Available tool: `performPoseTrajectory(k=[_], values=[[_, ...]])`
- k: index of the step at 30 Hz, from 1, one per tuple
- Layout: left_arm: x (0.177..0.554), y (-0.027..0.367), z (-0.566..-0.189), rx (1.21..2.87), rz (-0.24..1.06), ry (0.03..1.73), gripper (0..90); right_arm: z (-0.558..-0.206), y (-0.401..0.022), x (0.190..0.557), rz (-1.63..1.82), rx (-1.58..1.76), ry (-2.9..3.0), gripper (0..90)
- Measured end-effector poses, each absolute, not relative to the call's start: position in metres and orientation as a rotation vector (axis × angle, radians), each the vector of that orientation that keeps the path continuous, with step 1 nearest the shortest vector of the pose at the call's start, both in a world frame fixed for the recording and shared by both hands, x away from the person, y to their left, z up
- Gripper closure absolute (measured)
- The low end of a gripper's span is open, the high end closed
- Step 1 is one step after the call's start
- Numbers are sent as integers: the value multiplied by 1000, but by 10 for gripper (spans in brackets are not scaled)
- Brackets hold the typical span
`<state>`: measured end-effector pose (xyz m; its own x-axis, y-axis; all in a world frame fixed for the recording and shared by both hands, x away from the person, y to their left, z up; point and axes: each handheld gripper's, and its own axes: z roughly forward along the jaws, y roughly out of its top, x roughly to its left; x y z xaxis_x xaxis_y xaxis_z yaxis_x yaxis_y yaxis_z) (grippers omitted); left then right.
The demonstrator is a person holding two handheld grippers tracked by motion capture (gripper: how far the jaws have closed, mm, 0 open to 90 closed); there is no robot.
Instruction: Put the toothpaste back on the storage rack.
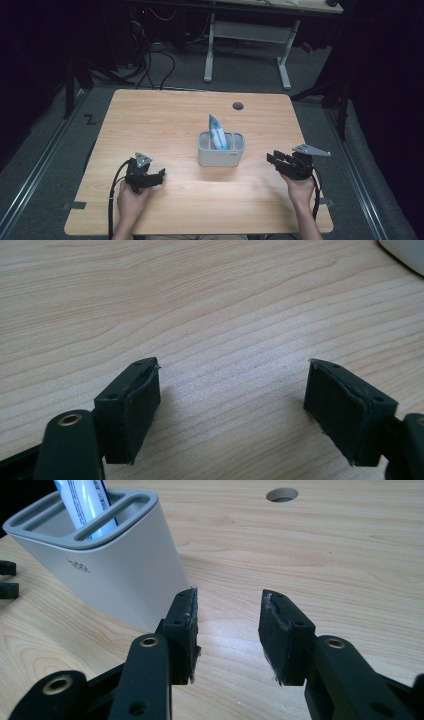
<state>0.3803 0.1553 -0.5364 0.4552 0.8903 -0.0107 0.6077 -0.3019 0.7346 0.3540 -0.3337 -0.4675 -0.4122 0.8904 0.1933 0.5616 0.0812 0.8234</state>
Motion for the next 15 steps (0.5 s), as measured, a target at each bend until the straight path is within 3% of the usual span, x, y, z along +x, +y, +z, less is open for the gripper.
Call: performPoseTrajectory(k=[15], values=[[380,155,-536,2024,533,1247,228,-491,-328,359,1176,1450,2047,567]])
